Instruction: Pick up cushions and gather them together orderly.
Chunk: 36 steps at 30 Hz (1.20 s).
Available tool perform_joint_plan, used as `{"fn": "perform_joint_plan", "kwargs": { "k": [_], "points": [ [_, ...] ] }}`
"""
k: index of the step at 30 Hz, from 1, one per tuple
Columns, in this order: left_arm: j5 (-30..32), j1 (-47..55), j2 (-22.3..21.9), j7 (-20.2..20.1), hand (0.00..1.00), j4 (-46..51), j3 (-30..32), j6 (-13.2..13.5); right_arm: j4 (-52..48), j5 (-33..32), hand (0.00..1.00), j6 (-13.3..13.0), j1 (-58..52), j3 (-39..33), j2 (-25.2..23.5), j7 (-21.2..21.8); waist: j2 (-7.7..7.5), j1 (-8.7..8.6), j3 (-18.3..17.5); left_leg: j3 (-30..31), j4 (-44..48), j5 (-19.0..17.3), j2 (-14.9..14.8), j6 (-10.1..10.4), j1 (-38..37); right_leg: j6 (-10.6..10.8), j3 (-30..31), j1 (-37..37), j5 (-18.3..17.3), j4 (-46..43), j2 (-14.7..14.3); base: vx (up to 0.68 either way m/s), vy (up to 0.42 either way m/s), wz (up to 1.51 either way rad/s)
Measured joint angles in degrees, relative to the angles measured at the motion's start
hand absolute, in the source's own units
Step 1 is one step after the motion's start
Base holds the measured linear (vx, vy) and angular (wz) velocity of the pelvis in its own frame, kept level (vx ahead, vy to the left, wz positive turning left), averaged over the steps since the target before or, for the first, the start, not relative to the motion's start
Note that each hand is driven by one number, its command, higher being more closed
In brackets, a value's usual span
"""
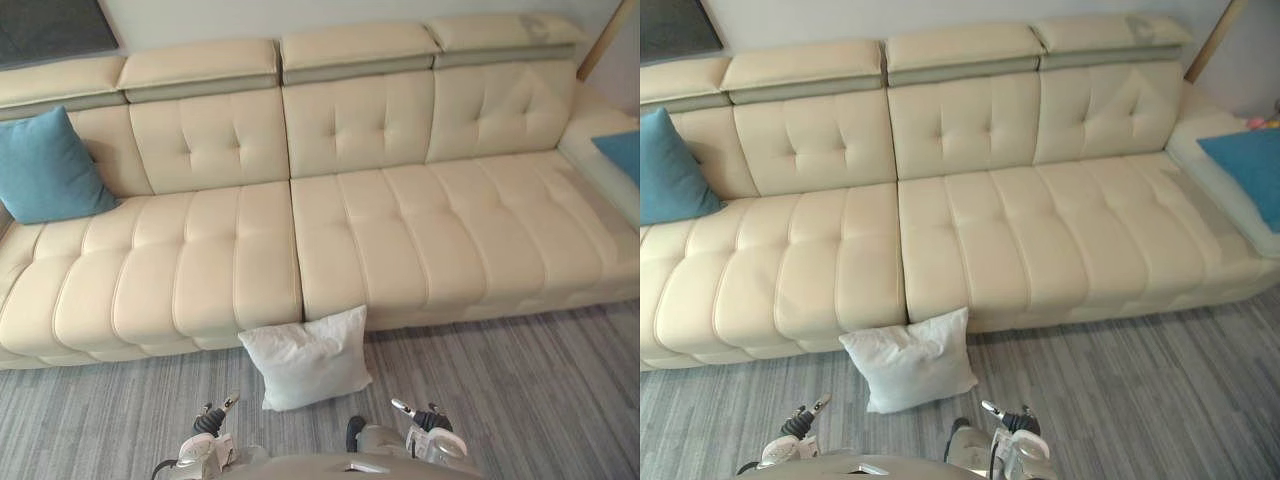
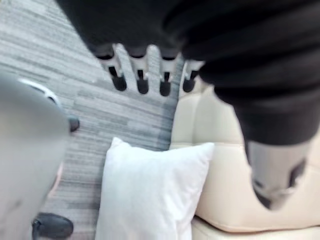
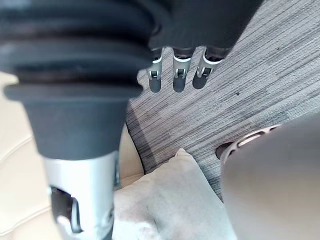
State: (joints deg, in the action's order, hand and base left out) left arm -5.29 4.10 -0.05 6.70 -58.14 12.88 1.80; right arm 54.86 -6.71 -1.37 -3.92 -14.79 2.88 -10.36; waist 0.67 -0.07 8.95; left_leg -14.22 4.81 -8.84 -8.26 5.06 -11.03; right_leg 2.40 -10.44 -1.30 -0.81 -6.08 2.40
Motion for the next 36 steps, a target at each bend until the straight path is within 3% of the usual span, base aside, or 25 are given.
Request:
{"fn": "perform_joint_plan", "kwargs": {
  "k": [5,8,9,12,15,20,24,28,36],
  "points": [
    [1.1,-1.3,2.1,0.2,0.00,1.6,-4.9,0.0,-4.7,2.7,0.00,0.3,0.4,4.9,0.2,-0.1,-1.23,0.03,0.9,0.7,1.6,0.1,2.0,0.0,4.2,0.7,-0.6,3.6,0.8,-1.2,2.0,-0.01,0.066,0.09],
    [0.9,-5.7,3.4,0.8,0.00,4.2,-7.4,0.2,-8.6,5.0,0.00,0.2,4.9,7.4,1.5,-0.3,-2.13,-0.10,5.9,1.6,9.5,-0.7,2.9,-0.2,13.1,0.6,-0.9,12.0,0.1,-8.7,4.9,-0.13,0.053,0.21],
    [0.9,-7.7,3.9,1.2,0.00,5.9,-7.7,0.3,-10.9,5.1,0.00,0.3,7.2,7.8,2.5,-0.6,-1.93,0.26,8.4,1.6,14.1,-2.0,2.6,-0.5,17.0,0.3,-0.9,15.3,-0.5,-11.9,5.5,-0.25,0.057,0.15],
    [0.3,-10.8,5.9,2.3,0.00,9.2,-8.7,0.9,-16.5,7.1,0.00,0.2,12.1,8.8,4.5,-1.7,-1.90,0.80,10.5,1.7,24.3,-6.4,0.5,-1.5,26.6,0.2,-0.9,23.3,-2.9,-18.8,5.7,-0.25,0.031,-0.01],
    [-1.4,-14.0,7.6,3.3,0.00,12.3,-9.6,1.3,-20.8,7.3,0.00,0.1,15.2,9.6,7.2,-3.9,-2.12,1.59,12.2,2.0,29.4,-8.4,-0.8,-1.9,33.5,-0.2,-1.0,29.3,-4.2,-22.3,6.3,-0.23,-0.012,0.04],
    [-3.6,-17.8,9.7,4.6,0.00,15.0,-9.5,1.8,-23.8,7.2,0.00,0.1,18.4,8.7,9.0,-7.1,-2.24,1.61,14.3,1.5,31.4,-7.0,-2.3,-2.1,41.4,-1.3,-1.7,36.6,-3.1,-23.4,6.6,-0.09,-0.035,0.11],
    [-5.9,-24.1,11.7,5.7,0.00,17.5,-8.2,2.0,-25.8,7.0,0.00,0.2,24.8,5.3,9.6,-10.6,-2.15,1.52,17.3,2.0,36.1,-6.4,-3.5,-2.3,52.5,-2.1,-1.9,47.1,-2.3,-27.4,6.7,-0.07,-0.040,-0.01],
    [-8.9,-33.9,15.1,7.0,0.00,22.8,-5.9,3.3,-29.3,6.9,0.00,0.3,34.3,5.0,14.7,-13.9,-2.04,1.51,21.3,3.1,43.9,-6.5,-5.0,-2.3,67.1,-3.3,-1.7,60.9,-3.1,-34.6,7.3,-0.03,0.005,0.04],
    [-11.6,-39.4,19.6,8.1,0.00,26.4,-3.9,3.6,-32.5,6.8,0.00,0.3,44.9,5.9,19.3,-15.9,-1.99,2.17,22.3,4.1,51.5,-7.5,-6.7,-3.3,82.2,-3.4,-1.1,75.8,-3.7,-41.7,7.5,-0.07,-0.006,-0.02]
  ]
}}
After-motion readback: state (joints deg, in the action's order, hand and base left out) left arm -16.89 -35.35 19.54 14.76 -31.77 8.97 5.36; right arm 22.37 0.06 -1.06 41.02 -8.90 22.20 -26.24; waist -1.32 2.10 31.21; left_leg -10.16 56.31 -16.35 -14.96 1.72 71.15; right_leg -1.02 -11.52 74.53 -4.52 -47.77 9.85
